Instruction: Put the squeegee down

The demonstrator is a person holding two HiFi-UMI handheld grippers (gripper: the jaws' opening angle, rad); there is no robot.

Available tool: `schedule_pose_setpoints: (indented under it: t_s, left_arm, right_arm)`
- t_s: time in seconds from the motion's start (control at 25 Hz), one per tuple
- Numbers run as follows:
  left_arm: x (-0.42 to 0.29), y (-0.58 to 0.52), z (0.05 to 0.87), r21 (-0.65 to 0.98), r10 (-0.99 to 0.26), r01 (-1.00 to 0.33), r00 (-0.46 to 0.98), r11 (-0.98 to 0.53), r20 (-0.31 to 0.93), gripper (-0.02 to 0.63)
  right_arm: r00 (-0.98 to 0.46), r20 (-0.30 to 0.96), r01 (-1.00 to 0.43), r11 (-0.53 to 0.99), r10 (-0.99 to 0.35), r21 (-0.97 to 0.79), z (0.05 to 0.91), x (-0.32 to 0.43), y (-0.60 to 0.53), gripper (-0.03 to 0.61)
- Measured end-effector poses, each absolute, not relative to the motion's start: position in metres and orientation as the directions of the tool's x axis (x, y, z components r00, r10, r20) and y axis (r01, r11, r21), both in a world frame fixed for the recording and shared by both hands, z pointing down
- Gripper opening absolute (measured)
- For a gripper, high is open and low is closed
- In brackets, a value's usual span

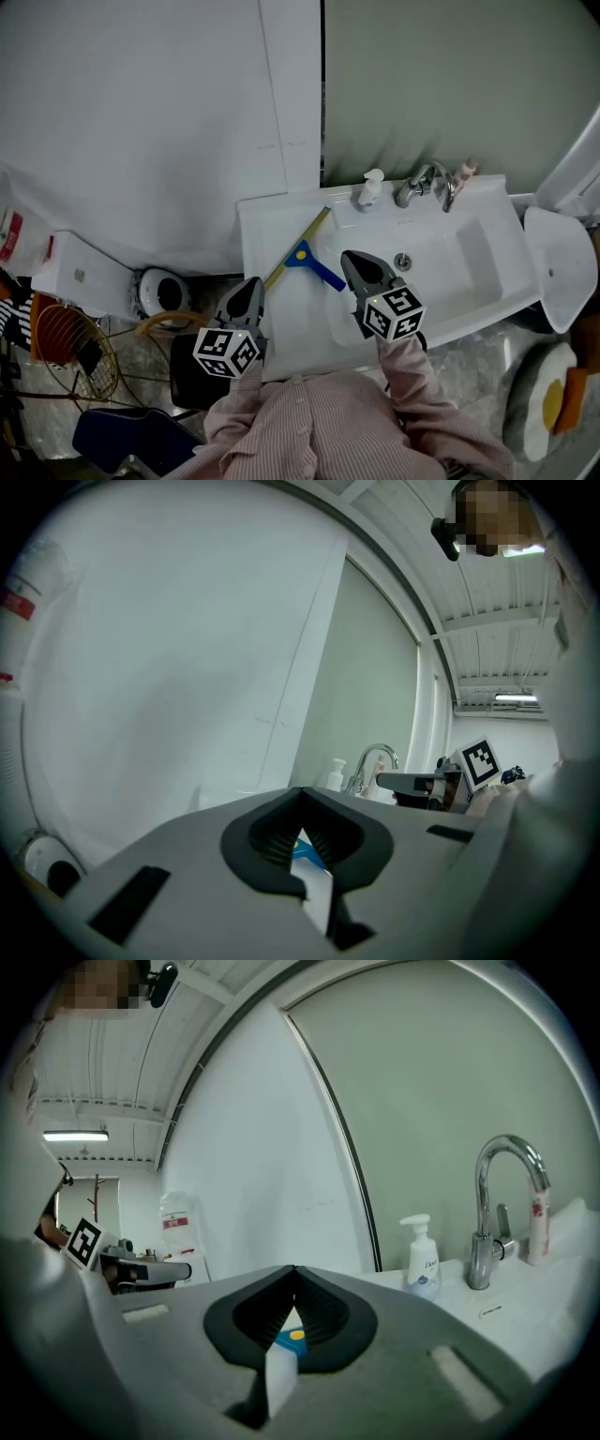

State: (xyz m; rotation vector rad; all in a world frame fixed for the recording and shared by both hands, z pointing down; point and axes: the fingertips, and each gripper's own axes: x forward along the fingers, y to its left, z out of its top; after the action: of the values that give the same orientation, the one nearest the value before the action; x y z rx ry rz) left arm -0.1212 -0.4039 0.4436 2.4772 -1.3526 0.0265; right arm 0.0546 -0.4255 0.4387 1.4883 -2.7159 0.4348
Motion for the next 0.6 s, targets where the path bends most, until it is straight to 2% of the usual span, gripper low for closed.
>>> schedule_pose_setpoints:
  t_s: [0.6]
  left_arm:
    - [-0.134, -0.402, 0.429, 0.205, -0.857, -0.861, 0.496, -0.466, 0.135, -0.003]
  right_arm:
    - [-0.479, 0.099, -0.860, 0.444, -0.872, -0.249, 0.423, 0.085, -0.420, 0.005]
